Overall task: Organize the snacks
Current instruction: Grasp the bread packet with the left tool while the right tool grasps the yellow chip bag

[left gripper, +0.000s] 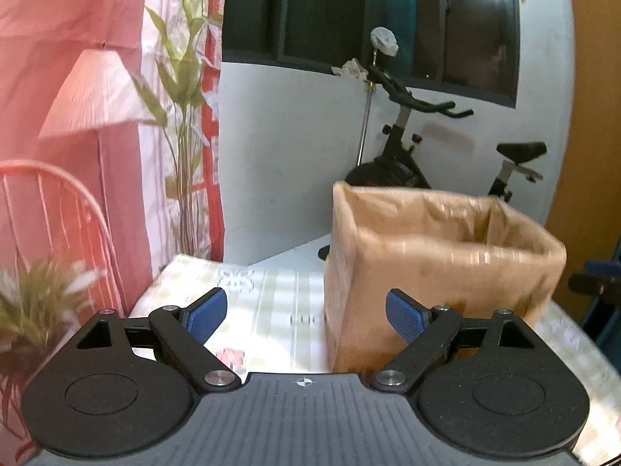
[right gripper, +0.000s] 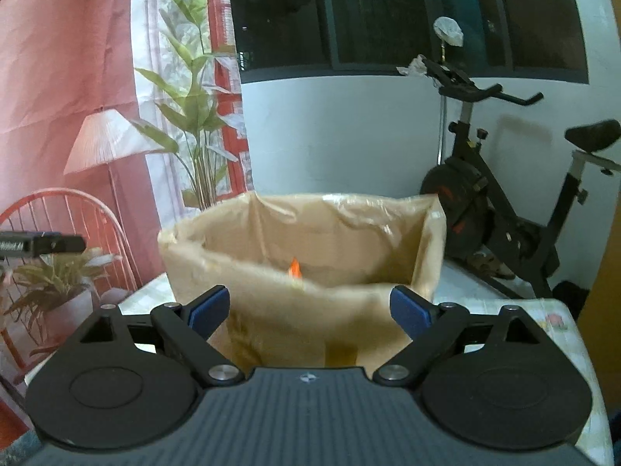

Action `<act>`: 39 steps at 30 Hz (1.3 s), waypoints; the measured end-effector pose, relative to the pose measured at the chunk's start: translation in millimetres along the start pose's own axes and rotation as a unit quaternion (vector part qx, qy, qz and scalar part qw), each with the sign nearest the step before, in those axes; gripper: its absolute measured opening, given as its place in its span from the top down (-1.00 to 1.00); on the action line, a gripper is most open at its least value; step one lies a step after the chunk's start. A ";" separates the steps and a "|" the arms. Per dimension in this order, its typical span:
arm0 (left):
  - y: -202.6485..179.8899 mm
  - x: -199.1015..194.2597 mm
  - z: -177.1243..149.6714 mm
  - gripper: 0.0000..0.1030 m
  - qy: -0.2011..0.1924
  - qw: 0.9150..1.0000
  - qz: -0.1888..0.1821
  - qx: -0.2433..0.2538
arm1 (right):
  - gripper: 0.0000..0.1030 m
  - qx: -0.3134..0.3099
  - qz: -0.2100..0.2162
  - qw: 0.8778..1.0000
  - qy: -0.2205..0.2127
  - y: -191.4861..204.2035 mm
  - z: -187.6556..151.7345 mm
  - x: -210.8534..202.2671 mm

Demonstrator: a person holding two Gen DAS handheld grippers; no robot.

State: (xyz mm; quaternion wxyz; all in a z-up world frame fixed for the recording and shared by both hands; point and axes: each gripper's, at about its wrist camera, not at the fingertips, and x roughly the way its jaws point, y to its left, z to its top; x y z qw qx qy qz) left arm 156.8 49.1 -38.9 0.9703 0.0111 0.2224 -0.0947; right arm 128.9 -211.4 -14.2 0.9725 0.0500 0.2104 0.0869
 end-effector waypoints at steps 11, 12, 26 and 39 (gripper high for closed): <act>-25.6 10.0 -109.2 -0.76 0.037 0.999 -0.001 0.024 | -0.82 0.049 -0.047 0.998 -0.008 11.9 -101.7 -17.4; -27.4 9.4 -116.0 -0.76 0.039 0.999 -0.008 0.027 | -0.82 0.056 -0.043 0.997 0.000 11.2 -106.9 -16.4; -40.5 19.3 -158.2 -0.79 0.083 0.994 -0.051 0.054 | -0.82 0.061 -0.060 0.996 0.033 13.5 -139.7 -10.8; -45.8 40.8 -175.7 -0.83 0.108 0.991 -0.039 0.062 | -0.82 0.059 -0.076 0.995 0.038 9.2 -145.2 -9.9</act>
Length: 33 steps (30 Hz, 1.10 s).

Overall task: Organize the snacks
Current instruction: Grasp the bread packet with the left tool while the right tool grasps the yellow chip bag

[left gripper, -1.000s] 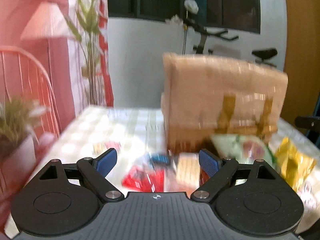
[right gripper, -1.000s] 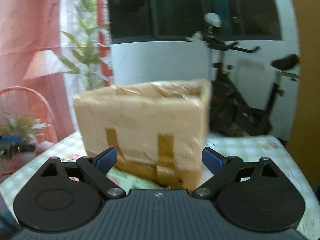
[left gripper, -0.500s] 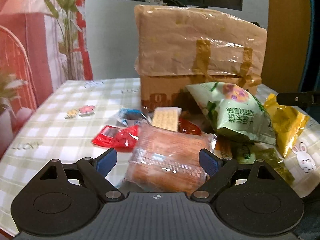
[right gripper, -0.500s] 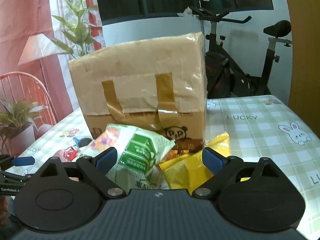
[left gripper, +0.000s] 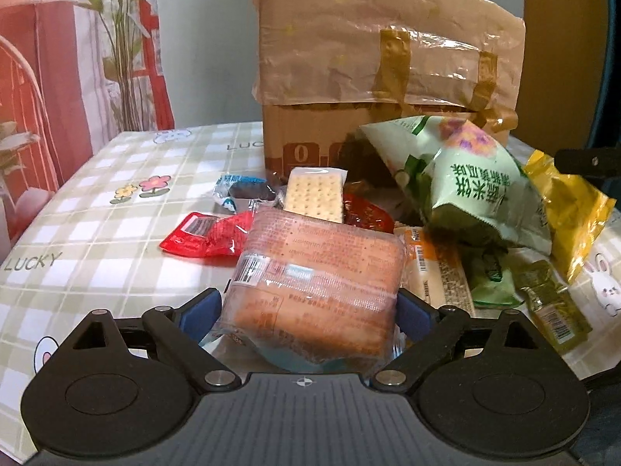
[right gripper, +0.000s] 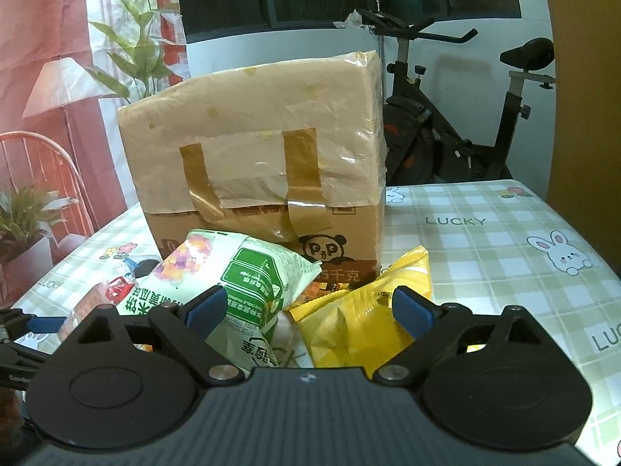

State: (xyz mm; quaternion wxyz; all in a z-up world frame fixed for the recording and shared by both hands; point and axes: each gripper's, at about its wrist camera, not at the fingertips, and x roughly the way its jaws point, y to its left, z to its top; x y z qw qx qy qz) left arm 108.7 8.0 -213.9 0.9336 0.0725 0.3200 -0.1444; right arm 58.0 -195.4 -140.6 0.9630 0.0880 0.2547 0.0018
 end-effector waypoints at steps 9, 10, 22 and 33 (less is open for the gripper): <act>9.5 -18.8 0.6 -0.63 -0.029 0.999 0.003 -0.040 | -0.82 -0.016 -0.037 0.999 -0.014 -5.9 -4.3 -1.7; 10.7 -20.0 1.6 -0.63 -0.034 0.998 0.003 -0.046 | -0.82 -0.015 -0.047 0.999 -0.016 -8.0 -4.9 -1.6; 19.2 -21.6 5.1 -0.62 -0.039 0.996 0.011 -0.081 | -0.80 -0.006 -0.097 0.995 0.000 -34.8 -27.1 13.8; 17.1 -21.8 3.6 -0.62 -0.039 0.996 0.014 -0.077 | -0.83 0.017 -0.089 0.996 0.005 -44.3 -32.9 16.2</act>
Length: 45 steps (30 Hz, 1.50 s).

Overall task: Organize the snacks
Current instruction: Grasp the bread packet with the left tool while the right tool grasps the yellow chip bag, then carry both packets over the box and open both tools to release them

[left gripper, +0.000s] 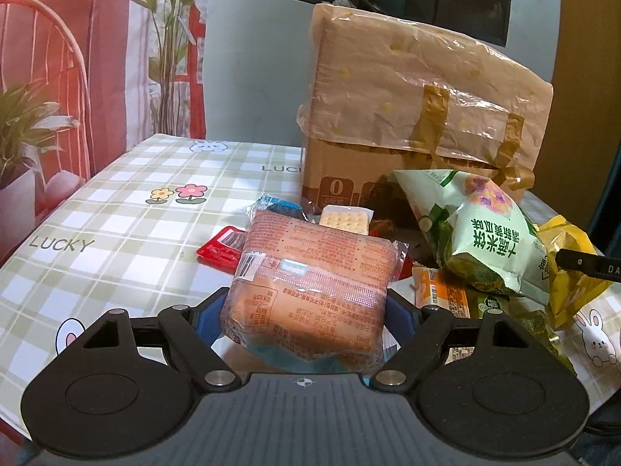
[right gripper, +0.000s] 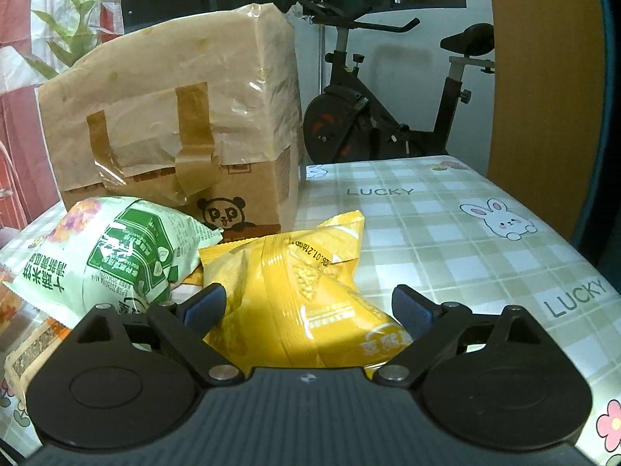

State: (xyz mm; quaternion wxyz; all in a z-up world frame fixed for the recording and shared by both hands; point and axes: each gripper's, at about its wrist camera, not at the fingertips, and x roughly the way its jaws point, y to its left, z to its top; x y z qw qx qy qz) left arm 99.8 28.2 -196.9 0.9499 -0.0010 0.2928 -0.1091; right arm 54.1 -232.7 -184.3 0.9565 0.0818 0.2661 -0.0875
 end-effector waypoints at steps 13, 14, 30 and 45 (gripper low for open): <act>0.7 -7.0 1.1 -0.62 -0.010 1.000 0.007 0.001 | -0.50 0.009 0.029 1.000 -0.005 -2.0 -1.7 -5.1; 0.7 -7.8 1.2 -0.62 -0.011 1.000 0.008 0.001 | -0.49 0.013 0.029 0.999 -0.008 -2.8 -1.3 -6.6; -14.0 -50.1 43.7 -0.62 -0.096 0.994 0.016 0.042 | -0.43 0.022 0.052 0.991 -0.118 4.9 36.0 -62.1; -58.7 -34.9 173.1 -0.63 -0.157 0.984 -0.025 0.082 | -0.43 -0.030 0.134 0.964 -0.230 46.1 143.5 -69.5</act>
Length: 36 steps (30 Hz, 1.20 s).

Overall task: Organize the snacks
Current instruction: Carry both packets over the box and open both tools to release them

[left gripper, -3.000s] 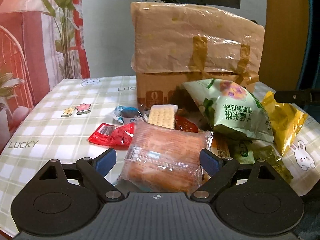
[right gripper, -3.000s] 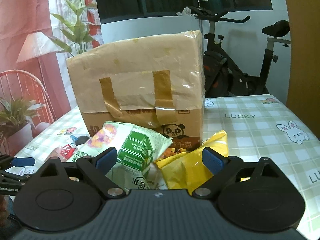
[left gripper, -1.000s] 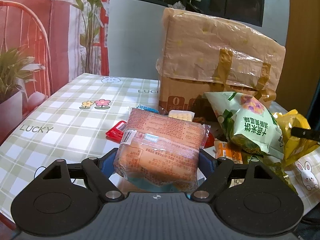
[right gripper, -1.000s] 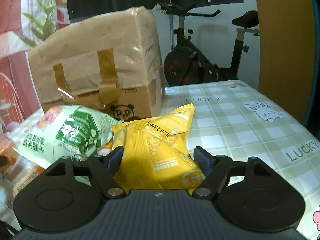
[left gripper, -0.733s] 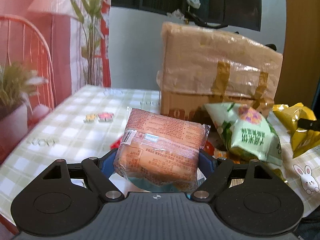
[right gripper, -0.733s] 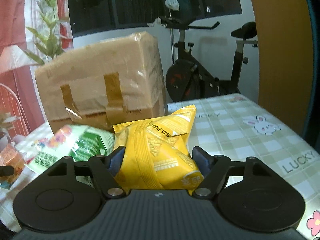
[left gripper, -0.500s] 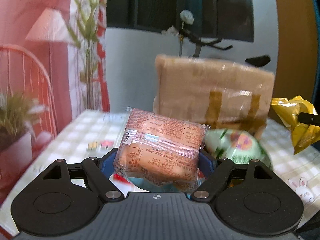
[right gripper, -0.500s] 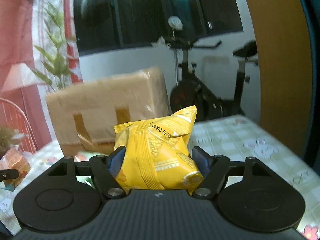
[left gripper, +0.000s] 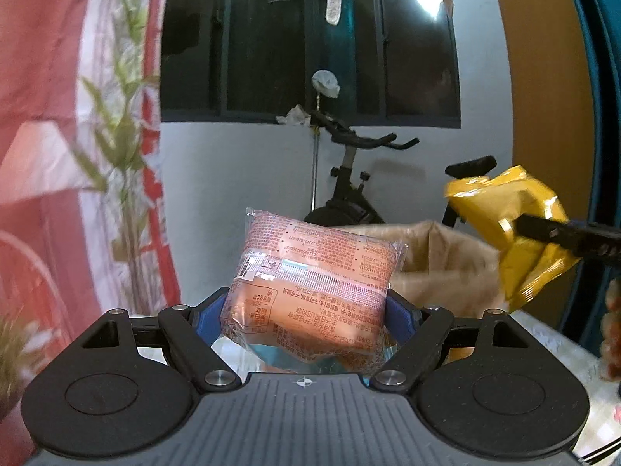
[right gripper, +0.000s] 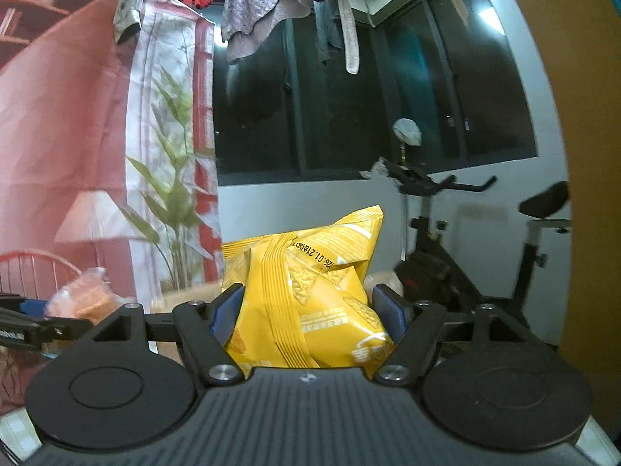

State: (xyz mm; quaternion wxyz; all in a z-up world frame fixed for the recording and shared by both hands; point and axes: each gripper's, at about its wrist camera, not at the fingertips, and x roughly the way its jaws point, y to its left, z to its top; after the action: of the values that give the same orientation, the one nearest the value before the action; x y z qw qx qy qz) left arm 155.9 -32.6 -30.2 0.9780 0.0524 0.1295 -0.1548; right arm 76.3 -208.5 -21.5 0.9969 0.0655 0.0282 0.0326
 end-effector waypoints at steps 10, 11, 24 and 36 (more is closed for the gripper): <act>-0.7 122.1 55.1 -0.63 0.058 0.997 -0.001 -0.045 | -0.43 -0.032 -0.017 0.998 0.059 -8.8 23.1 126.6; 0.7 131.8 55.5 -0.63 0.064 0.997 0.002 -0.052 | -0.43 -0.033 -0.019 0.997 0.067 -9.6 21.8 135.4; 9.7 132.9 45.8 -0.82 0.084 0.995 0.006 -0.050 | -0.75 -0.016 -0.021 0.988 0.152 -19.1 7.8 163.6; 31.5 62.9 45.7 -0.82 0.088 0.994 0.026 -0.061 | -0.75 -0.034 0.034 0.985 0.168 4.3 19.8 111.1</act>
State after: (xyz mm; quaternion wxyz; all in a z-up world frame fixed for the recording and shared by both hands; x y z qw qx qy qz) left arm 234.4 -27.5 -1.3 0.9679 0.0097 0.2225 -0.1160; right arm 187.9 -199.1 -7.1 0.9779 0.0263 0.1922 0.0778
